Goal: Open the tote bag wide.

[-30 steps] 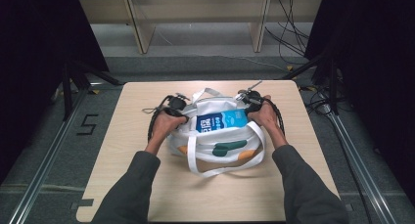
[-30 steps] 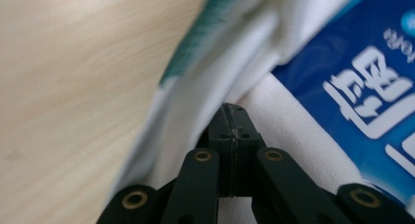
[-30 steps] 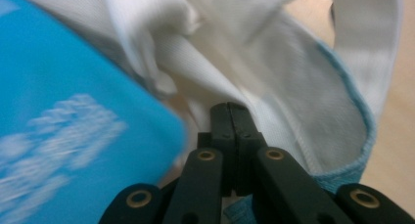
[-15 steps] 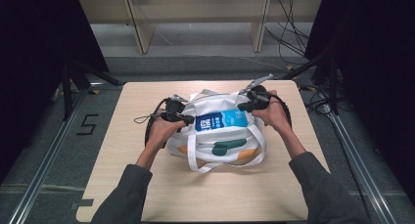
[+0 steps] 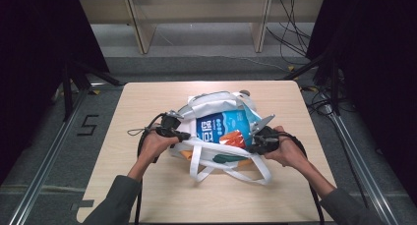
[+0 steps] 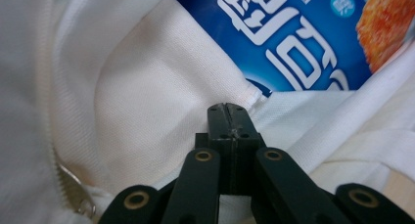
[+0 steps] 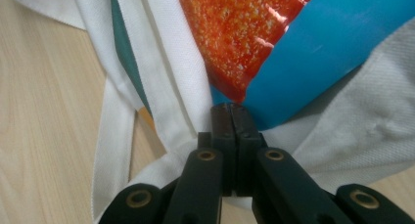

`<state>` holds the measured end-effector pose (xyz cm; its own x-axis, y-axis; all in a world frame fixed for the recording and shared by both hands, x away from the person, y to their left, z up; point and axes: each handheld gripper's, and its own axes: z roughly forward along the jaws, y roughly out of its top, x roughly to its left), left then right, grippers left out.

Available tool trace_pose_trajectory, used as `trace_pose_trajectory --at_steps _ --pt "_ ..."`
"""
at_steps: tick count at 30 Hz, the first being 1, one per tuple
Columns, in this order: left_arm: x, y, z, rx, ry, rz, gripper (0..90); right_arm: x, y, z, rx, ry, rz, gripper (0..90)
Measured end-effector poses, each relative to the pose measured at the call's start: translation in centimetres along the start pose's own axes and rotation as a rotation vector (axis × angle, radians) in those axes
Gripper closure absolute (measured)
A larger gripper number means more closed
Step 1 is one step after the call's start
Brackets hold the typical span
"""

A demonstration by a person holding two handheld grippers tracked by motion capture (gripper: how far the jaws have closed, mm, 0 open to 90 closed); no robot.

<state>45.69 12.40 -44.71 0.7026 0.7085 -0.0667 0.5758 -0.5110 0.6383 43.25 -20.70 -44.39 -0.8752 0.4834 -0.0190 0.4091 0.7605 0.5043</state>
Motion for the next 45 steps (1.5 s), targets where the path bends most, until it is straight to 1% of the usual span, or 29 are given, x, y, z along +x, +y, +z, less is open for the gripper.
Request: trace_pose_trajectory --at_steps 2,3,4,7,12,13,14,17,18,19,20,21,22,25,26,27,28,29,30,31,32,34,35,36,37,39,41,42,45 --pt "-0.8 0.5 -0.1 0.018 0.052 0.032 89.7 0.2 1.0 -0.6 -0.002 -0.037 -0.026 90.0" --pt "-0.8 0.5 -0.1 0.018 0.052 0.032 89.6 0.2 1.0 -0.6 -0.002 -0.037 -0.026 90.0" --pt "-1.1 0.4 -0.4 0.033 0.025 0.054 89.5 0.3 1.5 -1.4 -0.048 -0.06 -0.026 90.0" --pt "-1.6 -0.2 -0.8 0.035 0.01 0.071 89.5 -0.2 2.1 -2.8 -0.125 -0.081 -0.026 90.0" --pt "-1.8 -0.4 -0.8 0.005 -0.01 0.056 89.4 -1.1 3.0 -2.9 -0.166 -0.091 0.024 90.0" --pt "-1.9 -0.3 -0.9 0.026 -0.012 0.069 89.5 -1.4 3.2 -2.7 -0.173 -0.108 0.016 90.0" --pt "-2.1 -0.7 -1.1 0.031 -0.022 0.081 89.5 -2.0 3.7 -2.3 -0.152 -0.144 0.027 90.0" --pt "-2.2 -1.3 -1.5 0.056 -0.036 0.092 89.6 -3.3 3.9 -1.9 -0.127 -0.183 0.039 90.0" --pt "-2.6 -2.5 -2.0 0.051 -0.05 0.119 89.6 -5.3 3.5 -0.9 -0.057 -0.248 0.054 90.0" --pt "-2.6 -2.5 -2.0 0.051 -0.05 0.119 89.6 -5.3 3.5 -0.9 -0.057 -0.248 0.054 90.0" --pt "-2.9 -3.1 -2.2 0.032 -0.064 0.11 89.6 -7.3 2.7 0.7 -0.023 -0.215 0.124 90.0" --pt "-2.9 -3.1 -2.2 0.032 -0.064 0.11 89.6 -7.3 2.7 0.7 -0.023 -0.215 0.124 90.0" --pt "-3.0 -3.1 -2.2 0.023 -0.063 0.111 89.6 -8.1 2.2 2.0 0.018 -0.228 0.164 90.0" --pt "-3.0 -2.2 -2.5 0.026 -0.042 0.135 89.6 -8.4 2.4 2.1 0.044 -0.239 0.14 90.0" --pt "-2.9 -1.8 -2.7 -0.011 -0.042 0.119 89.5 -8.1 2.6 1.6 0.05 -0.247 0.153 90.0" --pt "-2.9 -1.8 -2.7 -0.011 -0.042 0.119 89.5 -8.1 2.6 1.6 0.05 -0.247 0.153 90.0" --pt "-2.4 -0.6 -3.5 -0.079 -0.043 0.082 89.5 -7.5 3.1 0.0 -0.029 -0.248 0.142 90.0" --pt "-2.4 -0.6 -3.5 -0.079 -0.043 0.082 89.4 -7.5 3.1 0.0 -0.029 -0.248 0.142 90.0" --pt "-1.5 1.0 -3.5 -0.128 -0.025 0.096 89.3 -6.5 3.9 -1.6 -0.102 -0.21 0.105 90.0" --pt "-1.5 1.0 -3.5 -0.128 -0.025 0.096 88.9 -5.6 4.2 -2.1 -0.148 -0.191 0.112 90.0" --pt "-0.8 2.4 -3.2 -0.134 0.014 0.048 88.5 -4.7 4.5 -2.2 -0.161 -0.162 0.122 90.0" --pt "-0.3 2.9 -2.7 -0.131 0.029 0.033 88.3 -3.3 4.7 -2.3 -0.141 -0.131 0.064 90.0" --pt "0.3 3.4 -2.0 -0.116 0.051 0.021 88.3 -3.3 4.7 -2.3 -0.141 -0.131 0.064 90.0" --pt "1.7 3.6 -0.5 -0.069 0.084 -0.023 89.0 -2.4 4.3 -2.1 -0.122 -0.1 0.022 90.0" --pt "2.4 3.6 0.3 -0.053 0.1 -0.046 89.2 -2.1 3.9 -2.0 -0.104 -0.09 0.015 90.0" --pt "2.9 3.5 0.9 -0.034 0.126 -0.045 89.4 -1.8 3.4 -1.9 -0.088 -0.081 0.013 90.0" --pt "3.9 3.4 1.8 -0.017 0.166 -0.05 89.5 -1.3 2.2 -1.4 -0.023 -0.061 -0.01 90.0" --pt "4.9 2.9 2.6 -0.012 0.163 -0.067 89.6 -0.3 0.3 -0.2 0.012 -0.033 -0.028 90.0" --pt "5.4 3.0 2.9 -0.015 0.159 -0.092 89.6 0.0 -0.7 0.1 -0.011 -0.026 -0.008 90.0"
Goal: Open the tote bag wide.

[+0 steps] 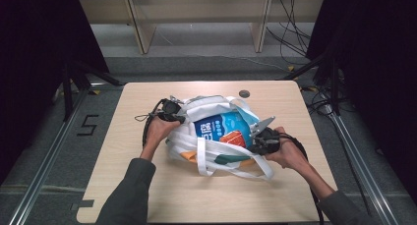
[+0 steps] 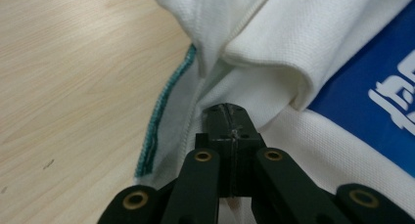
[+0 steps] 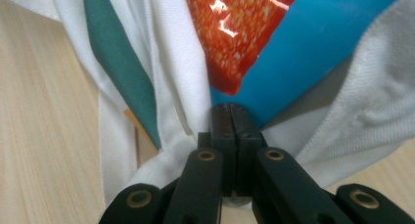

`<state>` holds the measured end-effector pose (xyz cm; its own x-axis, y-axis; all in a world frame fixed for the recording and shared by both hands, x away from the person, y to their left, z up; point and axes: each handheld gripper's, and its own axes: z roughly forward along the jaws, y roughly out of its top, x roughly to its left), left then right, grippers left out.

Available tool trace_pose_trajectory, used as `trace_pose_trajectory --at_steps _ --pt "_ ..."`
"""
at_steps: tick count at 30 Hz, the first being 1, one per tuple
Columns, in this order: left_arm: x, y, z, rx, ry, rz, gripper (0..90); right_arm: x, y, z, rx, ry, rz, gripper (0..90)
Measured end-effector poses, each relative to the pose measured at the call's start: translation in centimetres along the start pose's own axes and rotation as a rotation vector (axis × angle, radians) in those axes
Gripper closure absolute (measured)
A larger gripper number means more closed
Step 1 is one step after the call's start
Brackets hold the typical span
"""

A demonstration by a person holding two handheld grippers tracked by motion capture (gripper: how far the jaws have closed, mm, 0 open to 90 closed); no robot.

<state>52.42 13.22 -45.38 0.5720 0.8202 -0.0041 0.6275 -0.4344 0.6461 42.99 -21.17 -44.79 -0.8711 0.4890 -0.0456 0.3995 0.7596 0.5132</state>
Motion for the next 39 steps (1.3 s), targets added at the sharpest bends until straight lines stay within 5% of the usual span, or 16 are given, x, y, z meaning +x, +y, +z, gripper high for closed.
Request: trace_pose_trajectory --at_steps 4,9,14,18,20,21,23,25,27,28,30,32,34,36,37,39 --pt "-1.3 0.8 -1.0 0.004 0.058 0.059 89.5 0.1 0.4 -0.4 -0.032 -0.022 0.006 90.0" --pt "-2.5 -0.4 -3.8 -0.088 -0.046 0.043 89.3 -1.5 1.9 -3.0 -0.18 -0.067 0.048 90.0" --pt "-3.7 -1.5 -5.3 -0.091 -0.102 0.088 88.2 -3.0 3.5 -2.9 -0.199 -0.112 0.075 90.0" --pt "-3.7 -3.8 -6.5 -0.073 -0.002 0.155 88.2 -4.8 3.3 -1.8 -0.209 -0.146 0.134 90.0" --pt "-2.6 -5.1 -6.3 -0.079 -0.004 0.116 89.1 -5.9 2.5 -0.9 -0.184 -0.172 0.171 90.0" --pt "-2.4 -6.1 -5.6 -0.081 0.041 0.117 89.4 -7.4 1.1 1.2 -0.092 -0.246 0.188 90.0" --pt "-2.6 -6.3 -5.6 -0.084 0.056 0.13 89.5 -8.4 0.0 2.6 -0.126 -0.207 0.279 90.0" --pt "-2.9 -6.0 -5.6 -0.067 0.065 0.144 89.5 -8.7 0.0 2.4 -0.095 -0.182 0.278 90.0" --pt "-3.0 -5.8 -5.7 -0.055 0.068 0.139 89.5 -8.7 0.3 2.5 -0.095 -0.195 0.262 90.0" --pt "-3.1 -5.6 -5.9 -0.061 0.07 0.145 89.4 -8.5 0.7 2.1 -0.047 -0.193 0.247 90.0" --pt "-4.1 -5.1 -7.2 -0.132 0.014 0.133 87.9 -7.8 1.5 0.6 -0.119 -0.209 0.23 90.0" --pt "-4.9 -4.4 -7.7 -0.162 -0.021 0.144 87.4 -6.5 2.2 -1.3 -0.179 -0.17 0.243 90.0" --pt "-5.7 -3.5 -7.7 -0.168 -0.051 0.176 87.2 -5.3 2.6 -2.3 -0.241 -0.109 0.172 90.0" --pt "-5.9 -2.9 -7.4 -0.163 -0.071 0.19 86.8 -4.8 2.6 -2.6 -0.231 -0.081 0.156 90.0" --pt "-6.3 -2.1 -6.6 -0.156 -0.08 0.197 86.6 -3.0 2.2 -2.6 -0.218 -0.04 0.103 90.0" --pt "-6.6 -1.0 -5.7 -0.15 -0.084 0.195 86.6 -1.6 1.6 -3.0 -0.208 -0.026 0.083 90.0"
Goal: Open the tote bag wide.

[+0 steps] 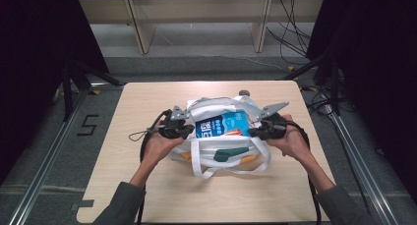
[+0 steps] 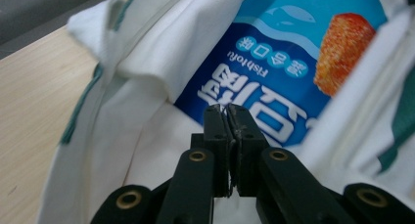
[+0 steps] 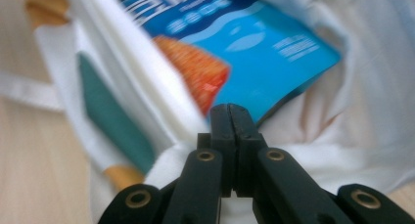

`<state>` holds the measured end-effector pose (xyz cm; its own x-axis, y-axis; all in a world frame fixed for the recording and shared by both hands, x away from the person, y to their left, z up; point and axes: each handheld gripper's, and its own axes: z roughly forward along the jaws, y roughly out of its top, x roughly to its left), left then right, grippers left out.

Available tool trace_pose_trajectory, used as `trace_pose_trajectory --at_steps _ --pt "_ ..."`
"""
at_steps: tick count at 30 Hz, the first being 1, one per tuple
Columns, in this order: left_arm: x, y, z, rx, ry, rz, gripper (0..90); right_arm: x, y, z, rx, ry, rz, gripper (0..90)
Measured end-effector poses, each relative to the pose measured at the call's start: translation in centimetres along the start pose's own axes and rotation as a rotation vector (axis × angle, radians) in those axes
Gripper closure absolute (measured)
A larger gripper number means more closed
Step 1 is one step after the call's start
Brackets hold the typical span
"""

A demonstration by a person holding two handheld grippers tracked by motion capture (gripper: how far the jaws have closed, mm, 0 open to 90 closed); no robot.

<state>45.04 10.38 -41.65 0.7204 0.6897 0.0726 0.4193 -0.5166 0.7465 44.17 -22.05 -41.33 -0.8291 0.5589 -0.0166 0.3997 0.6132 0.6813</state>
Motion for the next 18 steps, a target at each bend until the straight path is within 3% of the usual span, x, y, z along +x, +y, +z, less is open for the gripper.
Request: trace_pose_trajectory --at_steps 2,3,4,7,8,9,10,12,15,17,18 --pt "0.2 1.0 1.1 0.004 -0.005 -0.024 86.7 0.7 -0.5 -0.4 -0.032 0.002 -0.044 90.0" --pt "0.2 1.0 1.1 0.004 -0.005 -0.024 86.7 0.7 -0.5 -0.4 -0.032 0.002 -0.044 90.0" --pt "0.8 2.1 2.8 0.015 0.008 -0.052 86.7 1.5 -0.9 -0.9 -0.049 0.006 -0.052 90.0" --pt "1.7 2.6 4.3 0.037 0.045 -0.075 88.5 2.1 -1.7 -0.5 -0.025 -0.006 -0.057 90.0" --pt "3.2 2.3 5.6 0.043 0.057 -0.153 89.2 2.2 -2.1 0.0 -0.009 -0.015 -0.062 90.0" --pt "3.2 2.3 5.6 0.043 0.057 -0.153 89.2 2.3 -2.6 0.5 0.031 -0.029 -0.067 90.0" --pt "4.7 1.5 6.3 0.02 0.024 -0.252 89.3 2.4 -3.2 1.2 0.038 -0.019 -0.051 90.0" --pt "5.2 1.0 6.8 0.008 0.01 -0.265 89.4 2.8 -4.1 1.9 0.038 -0.022 -0.051 90.0" --pt "5.3 1.0 6.9 0.009 0.012 -0.278 89.4 2.7 -4.1 1.7 0.033 -0.021 -0.059 90.0" --pt "5.0 1.4 6.4 0.015 0.03 -0.264 89.2 2.8 -3.7 1.6 0.045 -0.033 -0.072 90.0" --pt "4.6 1.6 5.9 0.01 0.029 -0.251 89.2 3.0 -3.4 1.3 0.067 -0.027 -0.053 90.0"
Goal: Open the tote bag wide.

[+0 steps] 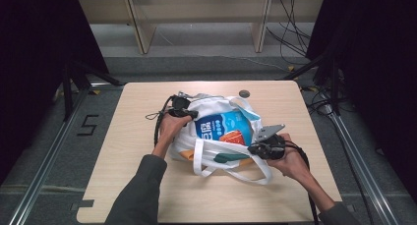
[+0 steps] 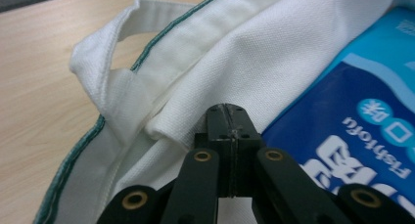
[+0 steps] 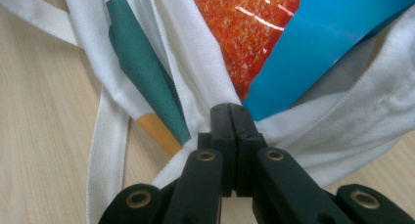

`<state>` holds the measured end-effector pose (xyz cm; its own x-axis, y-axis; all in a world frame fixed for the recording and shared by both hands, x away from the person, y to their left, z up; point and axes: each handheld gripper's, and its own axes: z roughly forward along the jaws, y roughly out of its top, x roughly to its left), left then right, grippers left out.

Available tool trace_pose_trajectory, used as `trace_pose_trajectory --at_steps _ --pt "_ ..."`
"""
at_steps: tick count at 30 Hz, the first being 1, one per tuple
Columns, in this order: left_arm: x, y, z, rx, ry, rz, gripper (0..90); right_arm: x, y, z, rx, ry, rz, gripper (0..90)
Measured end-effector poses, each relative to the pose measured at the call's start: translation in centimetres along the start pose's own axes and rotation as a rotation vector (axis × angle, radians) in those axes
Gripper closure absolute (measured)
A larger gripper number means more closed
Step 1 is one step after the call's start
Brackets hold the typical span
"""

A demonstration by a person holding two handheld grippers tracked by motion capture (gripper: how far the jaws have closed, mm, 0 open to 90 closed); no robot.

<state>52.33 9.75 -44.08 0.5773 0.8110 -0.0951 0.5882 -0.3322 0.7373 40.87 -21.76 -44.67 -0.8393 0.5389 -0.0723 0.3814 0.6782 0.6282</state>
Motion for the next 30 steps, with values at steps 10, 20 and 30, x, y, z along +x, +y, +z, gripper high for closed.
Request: trace_pose_trajectory --at_steps 10,20,30 --pt "-3.3 -3.8 -7.6 -0.09 -0.128 0.118 83.6 -2.6 2.1 -2.4 -0.219 -0.03 0.056 90.0" --pt "-4.0 -9.2 -6.7 0.003 -0.153 0.138 89.4 -3.7 1.5 -1.1 -0.165 -0.081 0.09 90.0" --pt "-4.5 -7.3 -10.1 -0.174 -0.17 0.076 83.2 -3.2 2.4 -2.7 -0.231 -0.061 0.093 90.0"
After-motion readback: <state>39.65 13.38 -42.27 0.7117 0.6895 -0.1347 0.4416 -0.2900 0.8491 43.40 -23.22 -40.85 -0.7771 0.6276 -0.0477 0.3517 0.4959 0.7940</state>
